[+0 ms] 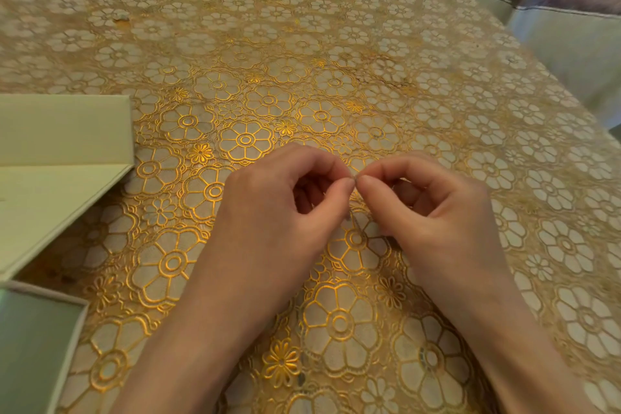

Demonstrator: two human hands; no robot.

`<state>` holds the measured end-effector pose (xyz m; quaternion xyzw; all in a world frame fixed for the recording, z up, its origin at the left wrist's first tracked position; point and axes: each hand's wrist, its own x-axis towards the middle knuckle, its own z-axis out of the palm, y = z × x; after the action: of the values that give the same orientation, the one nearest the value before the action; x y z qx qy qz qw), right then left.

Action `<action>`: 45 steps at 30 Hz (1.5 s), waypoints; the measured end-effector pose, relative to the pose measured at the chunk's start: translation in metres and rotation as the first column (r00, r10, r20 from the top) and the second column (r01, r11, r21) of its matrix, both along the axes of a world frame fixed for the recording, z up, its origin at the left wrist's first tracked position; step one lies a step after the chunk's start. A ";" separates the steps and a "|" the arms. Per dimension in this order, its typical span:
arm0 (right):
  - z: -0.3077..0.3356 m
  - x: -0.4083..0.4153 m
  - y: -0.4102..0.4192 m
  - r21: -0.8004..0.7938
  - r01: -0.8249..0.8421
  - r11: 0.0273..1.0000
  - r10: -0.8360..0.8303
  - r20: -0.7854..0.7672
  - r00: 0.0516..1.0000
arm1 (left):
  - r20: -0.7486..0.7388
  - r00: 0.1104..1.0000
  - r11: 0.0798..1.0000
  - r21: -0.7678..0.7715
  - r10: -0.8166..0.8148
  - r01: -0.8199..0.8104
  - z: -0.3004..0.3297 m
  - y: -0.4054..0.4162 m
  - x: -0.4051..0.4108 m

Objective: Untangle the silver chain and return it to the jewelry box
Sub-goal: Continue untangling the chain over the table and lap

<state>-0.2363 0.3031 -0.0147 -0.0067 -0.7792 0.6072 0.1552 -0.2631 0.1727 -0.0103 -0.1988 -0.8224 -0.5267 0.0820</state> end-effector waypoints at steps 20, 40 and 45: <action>-0.004 -0.001 0.001 0.099 -0.016 0.995 0.017 -0.013 1.000 | 0.021 1.000 1.000 -0.023 -0.010 0.011 -0.001 -0.002 0.000; -0.006 -0.001 0.001 0.109 -0.004 0.994 0.003 0.012 1.000 | 0.060 0.998 1.000 0.004 -0.027 0.027 -0.001 0.000 0.001; -0.006 -0.001 0.000 0.126 -0.014 0.992 0.013 0.003 1.000 | 0.067 0.997 1.000 0.007 -0.025 0.024 0.000 -0.001 0.001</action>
<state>-0.2373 0.3028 -0.0211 0.0079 -0.8161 0.5579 0.1505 -0.2621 0.1718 -0.0106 -0.1910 -0.8205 -0.5366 0.0487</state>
